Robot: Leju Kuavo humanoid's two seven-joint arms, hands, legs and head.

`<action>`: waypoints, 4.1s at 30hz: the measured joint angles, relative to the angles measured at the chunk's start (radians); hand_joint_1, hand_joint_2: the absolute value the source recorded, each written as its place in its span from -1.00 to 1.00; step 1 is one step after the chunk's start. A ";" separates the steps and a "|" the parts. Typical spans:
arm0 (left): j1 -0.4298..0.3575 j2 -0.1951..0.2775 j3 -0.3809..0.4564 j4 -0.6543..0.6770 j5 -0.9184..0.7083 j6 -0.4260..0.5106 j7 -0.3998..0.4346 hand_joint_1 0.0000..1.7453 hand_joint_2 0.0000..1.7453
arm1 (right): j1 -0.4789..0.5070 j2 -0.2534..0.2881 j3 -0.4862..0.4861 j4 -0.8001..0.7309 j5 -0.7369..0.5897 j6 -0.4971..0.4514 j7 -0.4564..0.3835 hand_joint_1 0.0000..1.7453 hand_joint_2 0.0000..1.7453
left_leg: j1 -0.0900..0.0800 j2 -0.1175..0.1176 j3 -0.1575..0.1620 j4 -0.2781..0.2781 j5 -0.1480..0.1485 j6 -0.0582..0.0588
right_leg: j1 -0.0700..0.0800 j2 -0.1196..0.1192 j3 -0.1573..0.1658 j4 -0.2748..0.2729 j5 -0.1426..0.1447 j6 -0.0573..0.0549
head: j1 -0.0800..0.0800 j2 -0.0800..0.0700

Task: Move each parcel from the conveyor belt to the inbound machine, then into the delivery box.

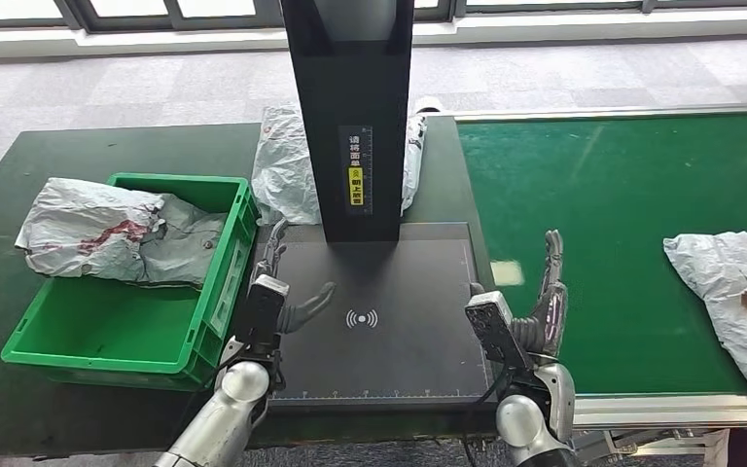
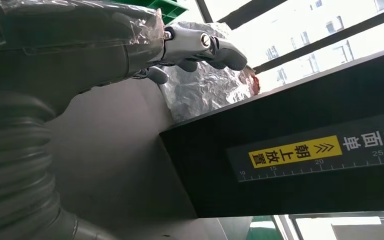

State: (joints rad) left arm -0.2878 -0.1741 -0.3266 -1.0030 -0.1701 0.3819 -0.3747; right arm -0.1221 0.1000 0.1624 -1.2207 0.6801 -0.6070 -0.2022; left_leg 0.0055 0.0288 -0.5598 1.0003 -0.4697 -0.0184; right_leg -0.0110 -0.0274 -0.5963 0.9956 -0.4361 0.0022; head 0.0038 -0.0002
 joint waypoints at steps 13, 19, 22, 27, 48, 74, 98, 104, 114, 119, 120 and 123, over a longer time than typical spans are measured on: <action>-0.002 -0.005 0.000 0.026 -0.014 0.028 0.001 -1.00 1.00 | -0.052 -0.079 -0.139 0.166 0.413 -0.088 0.306 -1.00 1.00 | 0.000 0.000 0.000 0.001 0.000 0.000 | -0.001 0.000 0.000 0.000 0.001 0.001 | 0.000 0.000; -0.010 -0.006 0.000 0.039 -0.021 0.013 0.001 -1.00 1.00 | -0.066 -0.128 -0.324 0.281 0.695 -0.090 0.418 -1.00 1.00 | -0.001 -0.004 -0.002 0.001 0.000 0.001 | -0.001 -0.003 0.000 -0.001 0.001 0.001 | 0.000 0.000; -0.017 -0.008 0.002 0.047 -0.022 0.010 0.000 -1.00 1.00 | -0.069 -0.140 -0.382 0.318 0.723 -0.090 0.425 -1.00 1.00 | -0.001 -0.003 -0.002 0.001 0.000 0.001 | -0.001 -0.003 0.000 -0.001 0.001 0.001 | 0.000 0.000; -0.024 -0.014 0.003 0.057 -0.023 0.008 0.000 -1.00 1.00 | -0.070 -0.147 -0.411 0.352 0.759 -0.089 0.461 -1.00 1.00 | -0.001 -0.003 -0.002 0.001 0.000 0.001 | 0.000 -0.003 -0.001 0.000 0.001 0.001 | 0.000 0.000; -0.028 -0.022 0.020 0.065 -0.046 -0.003 -0.002 -1.00 1.00 | -0.056 -0.159 -0.561 0.413 0.849 -0.018 0.474 -1.00 1.00 | -0.001 -0.003 -0.003 0.001 0.000 0.001 | -0.001 -0.003 -0.001 0.000 0.001 0.001 | 0.000 0.000; -0.028 -0.025 0.020 0.047 -0.069 -0.030 0.016 -1.00 1.00 | -0.017 -0.126 -0.648 0.349 0.838 0.197 0.473 -1.00 1.00 | -0.001 -0.003 -0.003 0.001 0.000 0.001 | -0.001 -0.003 -0.001 0.000 0.001 0.002 | 0.000 0.000; -0.027 -0.025 0.020 0.033 -0.074 -0.036 0.022 -1.00 1.00 | 0.002 -0.105 -0.672 0.292 0.848 0.218 0.476 -1.00 1.00 | -0.001 -0.003 -0.003 0.001 0.000 0.001 | -0.001 -0.003 -0.001 0.000 0.001 0.002 | 0.000 0.000; -0.027 -0.025 0.020 0.033 -0.075 -0.036 0.024 -1.00 1.00 | 0.001 -0.104 -0.672 0.292 0.851 0.223 0.477 -1.00 1.00 | -0.001 -0.003 -0.003 0.001 0.000 0.001 | -0.001 -0.003 -0.001 0.000 0.001 0.002 | 0.000 0.000; -0.025 -0.025 0.021 0.034 -0.081 -0.037 0.034 -1.00 1.00 | -0.004 -0.105 -0.672 0.293 0.858 0.231 0.473 -1.00 1.00 | -0.001 -0.003 -0.003 0.001 0.000 0.001 | -0.001 -0.003 -0.001 0.000 0.001 0.002 | 0.000 0.000; -0.023 -0.025 0.028 0.032 -0.082 -0.036 0.034 -1.00 1.00 | -0.024 -0.106 -0.672 0.309 0.858 0.222 0.471 -1.00 1.00 | -0.001 -0.003 -0.003 0.001 0.000 0.001 | -0.001 -0.003 -0.001 0.000 0.001 0.002 | 0.000 0.000; -0.022 -0.025 0.030 0.031 -0.082 -0.036 0.034 -1.00 1.00 | -0.028 -0.107 -0.672 0.313 0.858 0.221 0.471 -1.00 1.00 | -0.001 -0.003 -0.003 0.001 0.000 0.001 | -0.001 -0.003 -0.001 0.000 0.001 0.002 | 0.000 0.000; -0.017 -0.025 0.034 0.028 -0.082 -0.035 0.034 -1.00 1.00 | -0.039 -0.110 -0.672 0.326 0.858 0.219 0.471 -1.00 1.00 | -0.001 -0.003 -0.003 0.001 0.000 0.001 | -0.001 -0.003 -0.001 0.000 0.001 0.002 | 0.000 0.000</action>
State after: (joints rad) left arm -0.3047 -0.1991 -0.2928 -0.9747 -0.2518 0.3468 -0.3403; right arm -0.1608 -0.0100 -0.5097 -0.8948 1.5378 -0.3877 0.2689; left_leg 0.0046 0.0258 -0.5631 1.0013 -0.4699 -0.0172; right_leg -0.0116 -0.0302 -0.5975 0.9952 -0.4355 0.0037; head 0.0038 -0.0001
